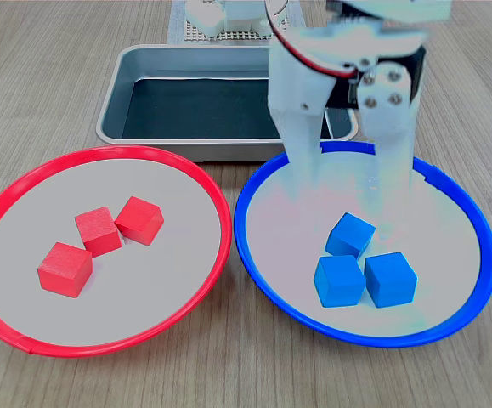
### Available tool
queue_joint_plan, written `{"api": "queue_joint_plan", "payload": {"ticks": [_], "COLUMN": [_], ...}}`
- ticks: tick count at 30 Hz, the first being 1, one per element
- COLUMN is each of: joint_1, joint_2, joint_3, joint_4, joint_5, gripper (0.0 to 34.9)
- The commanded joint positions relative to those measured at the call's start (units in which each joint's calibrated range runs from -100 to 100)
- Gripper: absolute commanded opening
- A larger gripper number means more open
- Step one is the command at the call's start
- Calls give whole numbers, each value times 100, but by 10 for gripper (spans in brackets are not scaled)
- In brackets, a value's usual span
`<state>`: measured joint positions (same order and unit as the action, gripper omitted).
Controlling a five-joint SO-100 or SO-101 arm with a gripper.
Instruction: Relocate any blue block in the red dish to the blue dish, correcting any misplacements.
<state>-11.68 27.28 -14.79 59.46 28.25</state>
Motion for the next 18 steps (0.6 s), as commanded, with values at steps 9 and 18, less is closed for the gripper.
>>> {"api": "queue_joint_plan", "payload": {"ticks": [9,18], "joint_1": [420,1182], "joint_2": [-3696,-6946], "joint_3": [3086,6864], "joint_4": [-1163,-2475], "joint_5": [-606,-1368], "gripper": [4,4]}}
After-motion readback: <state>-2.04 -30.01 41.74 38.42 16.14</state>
